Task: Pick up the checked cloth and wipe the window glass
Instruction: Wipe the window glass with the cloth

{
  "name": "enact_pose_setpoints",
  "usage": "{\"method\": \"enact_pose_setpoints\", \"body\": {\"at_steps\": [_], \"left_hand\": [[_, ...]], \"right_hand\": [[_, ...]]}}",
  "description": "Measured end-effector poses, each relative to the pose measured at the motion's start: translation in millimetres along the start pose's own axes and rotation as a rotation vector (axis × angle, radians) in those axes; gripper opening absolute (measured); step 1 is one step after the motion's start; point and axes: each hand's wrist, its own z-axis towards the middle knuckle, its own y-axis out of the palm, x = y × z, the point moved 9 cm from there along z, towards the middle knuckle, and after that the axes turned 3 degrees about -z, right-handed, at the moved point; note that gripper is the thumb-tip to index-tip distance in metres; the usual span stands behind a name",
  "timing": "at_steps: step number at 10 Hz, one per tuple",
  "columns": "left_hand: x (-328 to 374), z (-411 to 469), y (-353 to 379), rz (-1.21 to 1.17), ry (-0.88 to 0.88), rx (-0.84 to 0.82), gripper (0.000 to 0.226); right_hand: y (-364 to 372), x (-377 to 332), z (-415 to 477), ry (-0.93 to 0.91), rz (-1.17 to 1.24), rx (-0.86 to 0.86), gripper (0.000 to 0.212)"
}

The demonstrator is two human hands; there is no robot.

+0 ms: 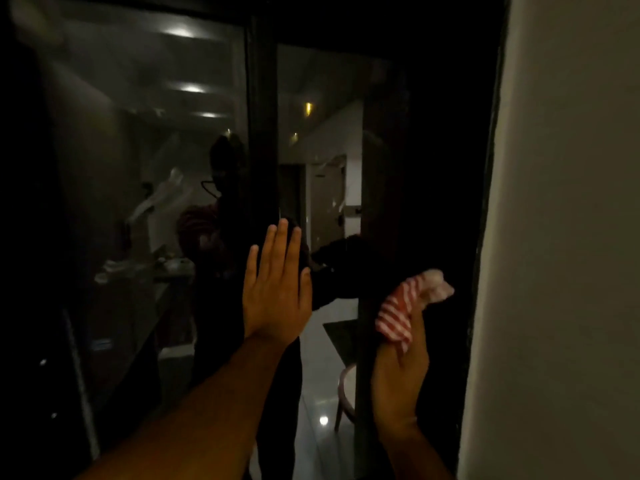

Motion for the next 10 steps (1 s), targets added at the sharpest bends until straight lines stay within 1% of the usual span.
{"method": "enact_pose_setpoints", "body": {"at_steps": [1, 2, 3, 4, 5, 6, 7, 8, 9, 10], "left_hand": [[-1, 10, 14, 0.050, -0.004, 0.088, 0.075], [-4, 6, 20, 0.024, 0.047, 0.158, 0.085], [-4, 5, 15, -0.028, 0.052, 0.171, 0.089], [0, 3, 6, -0.074, 0.076, 0.189, 0.082], [1, 3, 1, -0.144, 0.101, 0.230, 0.077], [3, 0, 0, -0.119, 0.118, 0.242, 0.080], [4, 0, 1, -0.068, 0.120, 0.223, 0.084], [6, 1, 0, -0.050, 0.112, 0.233, 0.081], [7, 1, -3, -0.013, 0.111, 0.258, 0.077], [9, 2, -9, -0.020, 0.097, 0.290, 0.067]], "right_hand": [[63, -25, 53, -0.293, -0.265, -0.150, 0.073], [123, -25, 77, -0.567, -0.712, -0.313, 0.075], [163, -19, 73, -0.743, -0.881, -0.408, 0.077], [168, -13, 53, -1.000, -0.893, -0.446, 0.067], [133, 20, 31, -1.207, -0.976, -0.669, 0.064], [136, 26, 53, -1.201, -0.996, -0.815, 0.065], [104, -58, 172, -0.574, -0.954, -0.088, 0.065], [173, -130, 201, -0.820, -0.836, -0.140, 0.075], [233, -168, 176, -0.934, -0.773, -0.308, 0.061], [252, -144, 127, -1.167, -0.843, -0.491, 0.066]]}}
